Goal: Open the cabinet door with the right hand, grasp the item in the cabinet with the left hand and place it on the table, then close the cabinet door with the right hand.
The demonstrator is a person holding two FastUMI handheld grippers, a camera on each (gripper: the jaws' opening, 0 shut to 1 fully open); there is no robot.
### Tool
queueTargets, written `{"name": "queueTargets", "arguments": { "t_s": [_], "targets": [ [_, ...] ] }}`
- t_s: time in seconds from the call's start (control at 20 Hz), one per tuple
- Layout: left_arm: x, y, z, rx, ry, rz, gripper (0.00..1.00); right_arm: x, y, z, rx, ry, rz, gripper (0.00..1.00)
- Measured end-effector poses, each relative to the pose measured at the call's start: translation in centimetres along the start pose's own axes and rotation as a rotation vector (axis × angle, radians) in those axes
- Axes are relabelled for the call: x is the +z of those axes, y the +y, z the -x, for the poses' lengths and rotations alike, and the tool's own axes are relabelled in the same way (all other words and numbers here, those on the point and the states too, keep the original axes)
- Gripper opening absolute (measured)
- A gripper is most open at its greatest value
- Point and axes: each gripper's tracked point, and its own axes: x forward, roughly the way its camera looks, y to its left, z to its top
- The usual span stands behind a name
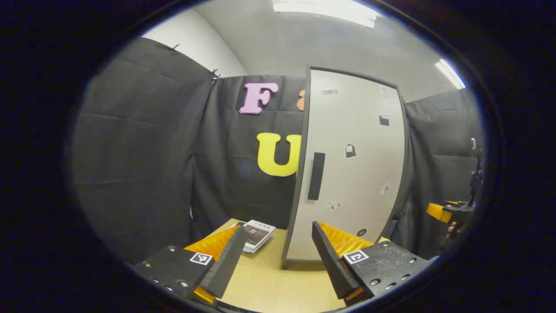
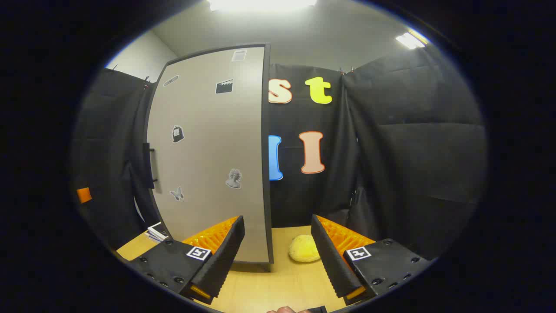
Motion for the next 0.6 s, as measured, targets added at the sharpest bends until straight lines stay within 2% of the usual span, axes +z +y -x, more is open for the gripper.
{"name": "queueTargets", "arguments": {
  "t_s": [0.1, 0.25, 0.4, 0.5, 0.6],
  "targets": [
    [-0.6, 0.5, -0.8, 0.002, 0.010, -0.016, 0.93, 0.2, 1.0, -0.4, 0.016, 0.011, -0.008, 0.96],
    [-0.8, 1.6, -2.3, 0.001, 0.008, -0.053, 0.93, 0.5, 1.9, -0.5, -0.007, 0.017, 0.004, 0.96],
    [-1.1, 2.6, -3.8, -0.054, 0.021, -0.007, 0.93, 0.9, 3.3, -0.5, -0.033, 0.021, -0.004, 0.97],
    [-1.1, 4.7, -4.6, -0.063, 0.031, 0.028, 0.93, 1.2, 4.5, -0.5, -0.048, 0.025, -0.012, 0.96],
    [-0.7, 7.0, -5.2, -0.056, 0.022, 0.008, 0.93, 1.9, 5.5, -0.4, -0.059, 0.021, -0.013, 0.96]
  ]
}}
